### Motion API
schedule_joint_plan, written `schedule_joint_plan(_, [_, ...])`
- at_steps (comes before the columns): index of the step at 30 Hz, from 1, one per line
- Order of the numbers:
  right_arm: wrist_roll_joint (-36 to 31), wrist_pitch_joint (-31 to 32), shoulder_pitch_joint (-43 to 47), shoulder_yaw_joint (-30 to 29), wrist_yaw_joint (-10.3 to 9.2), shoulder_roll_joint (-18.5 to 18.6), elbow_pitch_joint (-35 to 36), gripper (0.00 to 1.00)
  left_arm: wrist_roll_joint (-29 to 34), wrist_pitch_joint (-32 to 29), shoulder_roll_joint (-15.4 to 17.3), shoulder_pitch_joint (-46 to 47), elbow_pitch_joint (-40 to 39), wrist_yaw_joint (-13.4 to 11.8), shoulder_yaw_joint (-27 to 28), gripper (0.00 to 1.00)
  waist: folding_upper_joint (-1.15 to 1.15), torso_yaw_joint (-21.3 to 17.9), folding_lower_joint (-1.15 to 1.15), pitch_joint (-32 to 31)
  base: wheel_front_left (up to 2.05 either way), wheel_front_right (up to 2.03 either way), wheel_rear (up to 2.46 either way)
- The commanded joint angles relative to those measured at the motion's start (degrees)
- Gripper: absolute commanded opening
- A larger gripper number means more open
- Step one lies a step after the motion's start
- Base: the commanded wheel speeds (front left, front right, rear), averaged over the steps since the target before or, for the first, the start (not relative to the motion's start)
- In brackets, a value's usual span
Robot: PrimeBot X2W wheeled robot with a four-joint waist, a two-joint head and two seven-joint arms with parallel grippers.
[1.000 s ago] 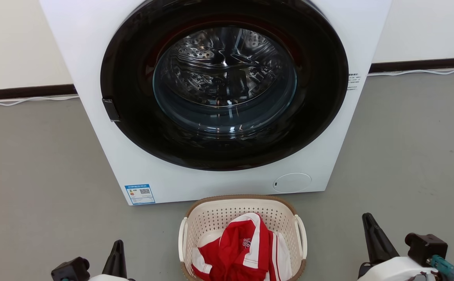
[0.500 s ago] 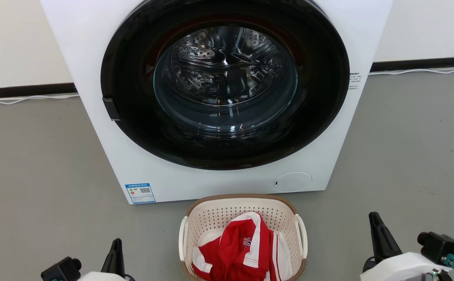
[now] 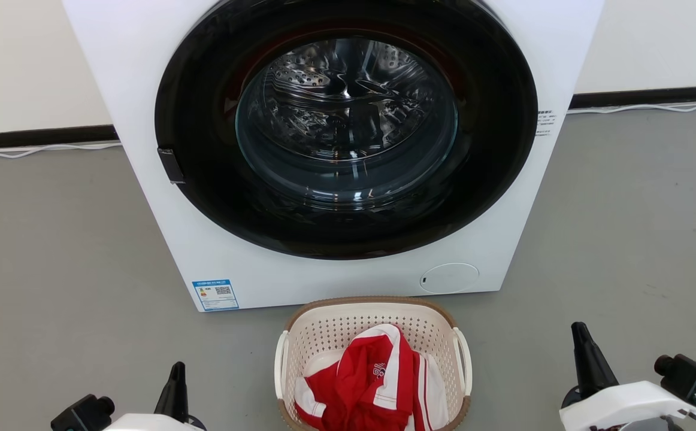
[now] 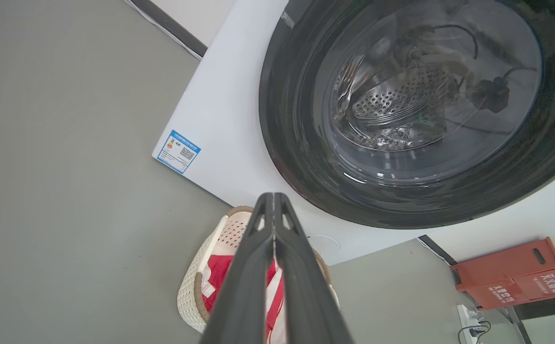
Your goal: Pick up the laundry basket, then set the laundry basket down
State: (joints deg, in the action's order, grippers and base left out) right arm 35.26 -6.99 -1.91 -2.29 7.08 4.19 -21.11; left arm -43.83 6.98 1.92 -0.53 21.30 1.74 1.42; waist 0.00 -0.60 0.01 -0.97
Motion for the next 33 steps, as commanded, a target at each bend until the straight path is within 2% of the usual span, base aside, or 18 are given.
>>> schedule_joint_plan(1, [2.16, 0.67, -2.55, -0.12, 0.16, 0.22, 1.89, 0.0, -1.99, -0.47, 0.52, 3.2, -1.91, 0.82, 0.93, 0.0, 0.0, 0.01, -0.01, 0.02, 0.0, 0.0, 0.0])
schedule_joint_plan(33, [24.82, 5.99, -3.26, -1.84, 0.26, -0.41, 4.04, 0.0, -21.17, -5.86, 0.7, 4.66, -4.11, 2.86, 2.67, 0.0, 0.0, 0.26, -0.01, 0.49, 0.0, 0.0, 0.0])
